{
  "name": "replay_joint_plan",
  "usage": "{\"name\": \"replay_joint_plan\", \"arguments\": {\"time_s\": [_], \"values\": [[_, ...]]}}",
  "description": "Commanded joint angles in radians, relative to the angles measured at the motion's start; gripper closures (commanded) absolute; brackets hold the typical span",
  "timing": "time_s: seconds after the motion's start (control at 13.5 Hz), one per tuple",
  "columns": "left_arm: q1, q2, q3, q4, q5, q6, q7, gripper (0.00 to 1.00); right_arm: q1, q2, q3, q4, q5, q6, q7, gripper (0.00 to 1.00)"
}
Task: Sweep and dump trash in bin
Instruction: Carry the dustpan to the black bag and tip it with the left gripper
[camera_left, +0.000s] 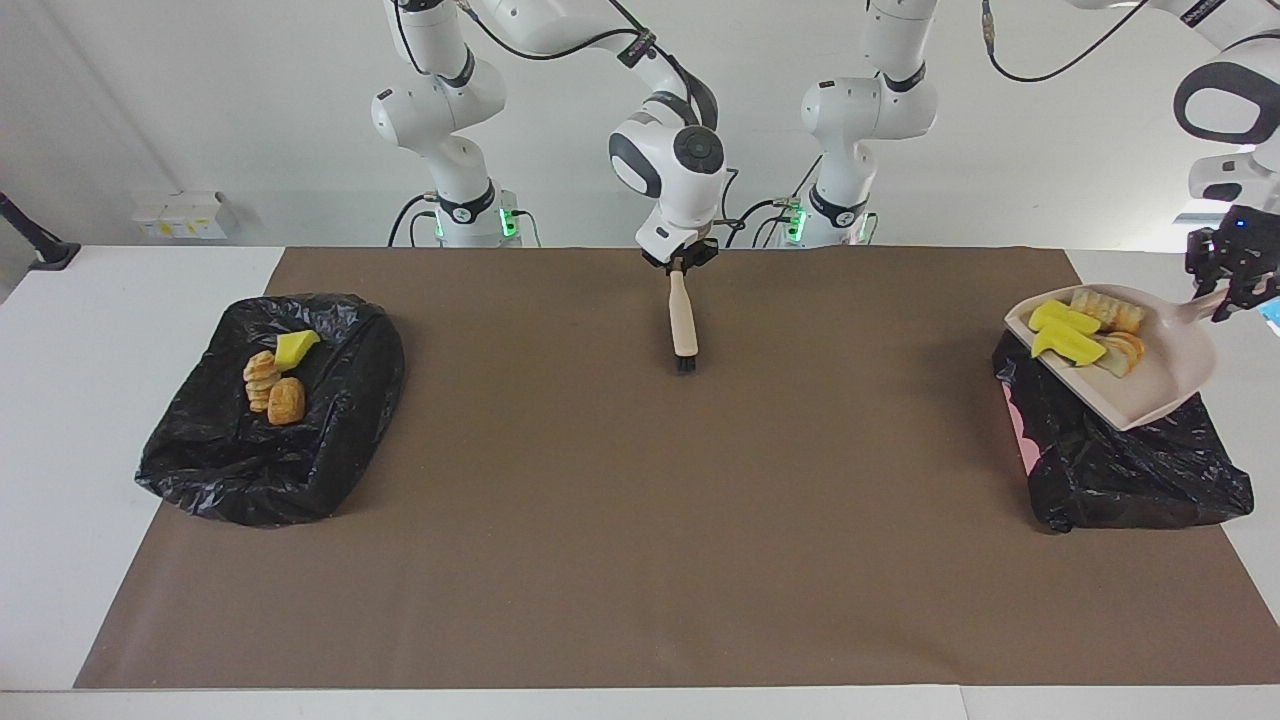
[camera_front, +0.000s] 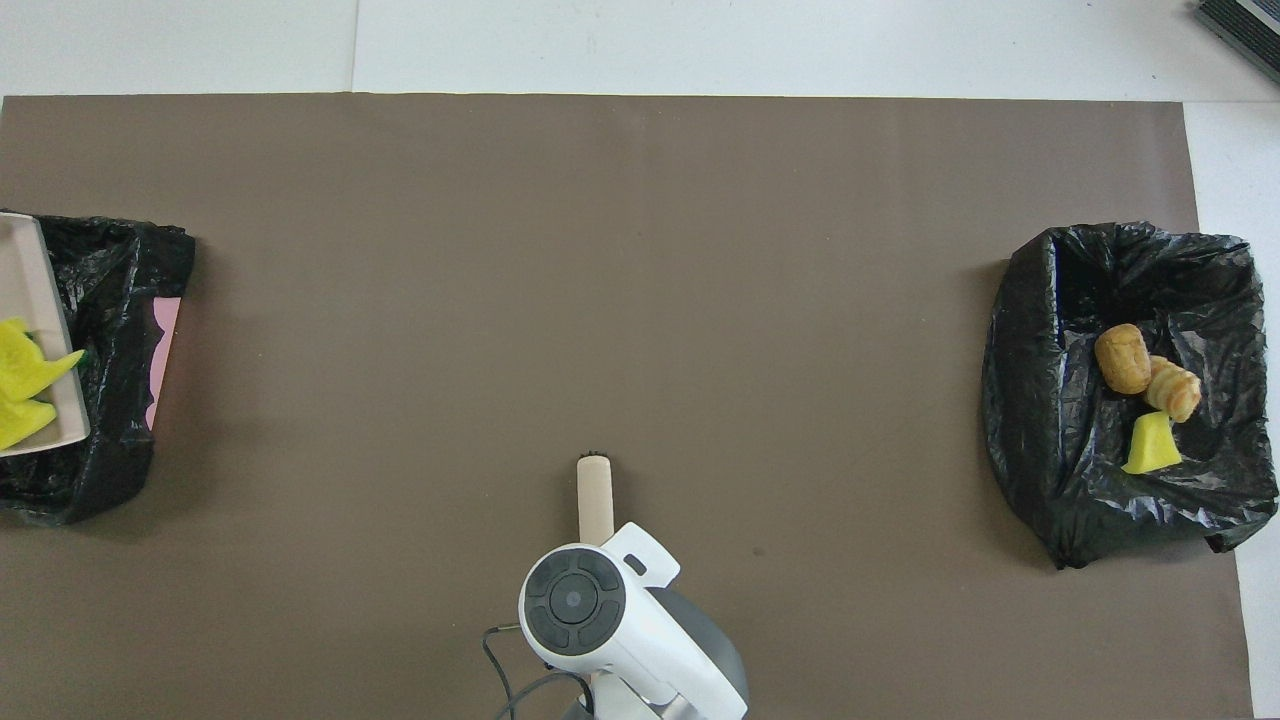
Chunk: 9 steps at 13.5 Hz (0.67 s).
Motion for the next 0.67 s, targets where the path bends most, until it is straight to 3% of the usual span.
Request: {"name": "replay_joint_plan", "arguments": {"time_s": [0.0,0.22,0.3,0.37,0.59], "values": [[0.054,0.109,0.002,0.122,-0.010,0.061,0.180,1.00,0.002,0.009,0.002,0.018,0.007,0.014,0.029,1.00],[0.069,0.126,0.007,0.119,0.146,0.186,0.196,1.00,0.004,0.009,0.000,0.016,0.007,0.012,0.028,1.00],[0.069,0.125,0.007,0.116,0.207,0.199,0.193,1.00,0.001,0.011,0.000,0.015,0.007,0.014,0.026,0.64],[0.065,0.126,0.007,0.114,0.267,0.201,0.176,1.00,-0.001,0.012,0.002,0.016,0.005,0.008,0.019,0.01],[0.046,0.111,-0.002,0.084,0.453,0.199,0.038,1.00,-0.004,0.006,-0.001,0.055,-0.011,-0.032,0.022,0.00]]}}
